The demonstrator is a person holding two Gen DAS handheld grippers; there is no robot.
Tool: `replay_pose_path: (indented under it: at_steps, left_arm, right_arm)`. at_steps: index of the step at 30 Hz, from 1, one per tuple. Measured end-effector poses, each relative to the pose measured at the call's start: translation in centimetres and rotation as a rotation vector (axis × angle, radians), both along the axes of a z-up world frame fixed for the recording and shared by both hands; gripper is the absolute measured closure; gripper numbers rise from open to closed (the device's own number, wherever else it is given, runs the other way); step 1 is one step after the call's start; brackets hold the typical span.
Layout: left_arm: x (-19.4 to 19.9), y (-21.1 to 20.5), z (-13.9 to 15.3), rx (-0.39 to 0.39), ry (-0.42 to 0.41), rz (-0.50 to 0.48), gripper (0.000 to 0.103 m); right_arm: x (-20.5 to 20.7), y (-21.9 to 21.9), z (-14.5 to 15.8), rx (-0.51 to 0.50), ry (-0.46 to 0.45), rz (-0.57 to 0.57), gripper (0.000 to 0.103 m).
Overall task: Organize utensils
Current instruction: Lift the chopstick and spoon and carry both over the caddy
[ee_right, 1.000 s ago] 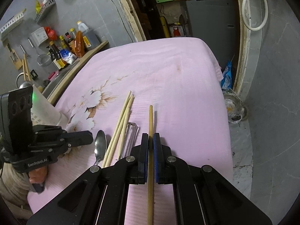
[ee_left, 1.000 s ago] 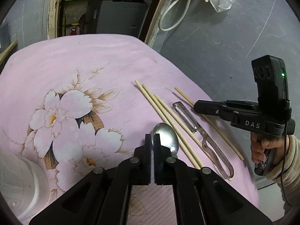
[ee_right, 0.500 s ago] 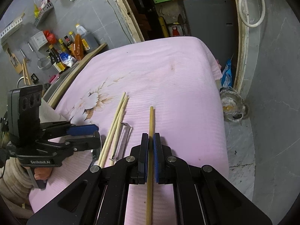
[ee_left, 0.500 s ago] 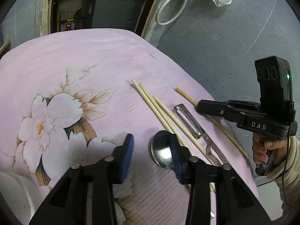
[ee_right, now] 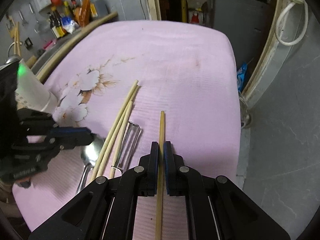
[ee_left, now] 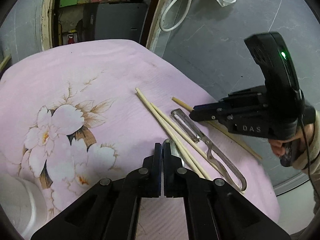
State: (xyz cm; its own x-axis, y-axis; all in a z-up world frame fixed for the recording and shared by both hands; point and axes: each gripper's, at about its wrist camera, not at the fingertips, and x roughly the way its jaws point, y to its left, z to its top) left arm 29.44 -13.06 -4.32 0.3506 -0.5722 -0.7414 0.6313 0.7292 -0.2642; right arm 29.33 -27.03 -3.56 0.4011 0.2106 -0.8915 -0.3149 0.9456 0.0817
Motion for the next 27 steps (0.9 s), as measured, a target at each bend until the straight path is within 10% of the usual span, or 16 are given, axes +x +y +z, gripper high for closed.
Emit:
replay_pose_path:
  at_steps: [7,16,27]
  left_arm:
    - [-2.8,2.2,2.7,-0.032,-0.161,0.101,0.103]
    - [-6.4,5.6,7.0,-0.073,-0.421,0.318,0.103]
    - [-11.5,11.7,13.4,-0.100,-0.670,0.513,0.103]
  right_arm:
    - [-2.0,-0.9,1.2,0.094,-0.105,-0.059,0.100]
    - [-9.7,0.0,6.6,0.425,-0.606,-0.080,0.100]
    - [-12.1,7.9,11.4,0.533,-1.030,0.036,0.100]
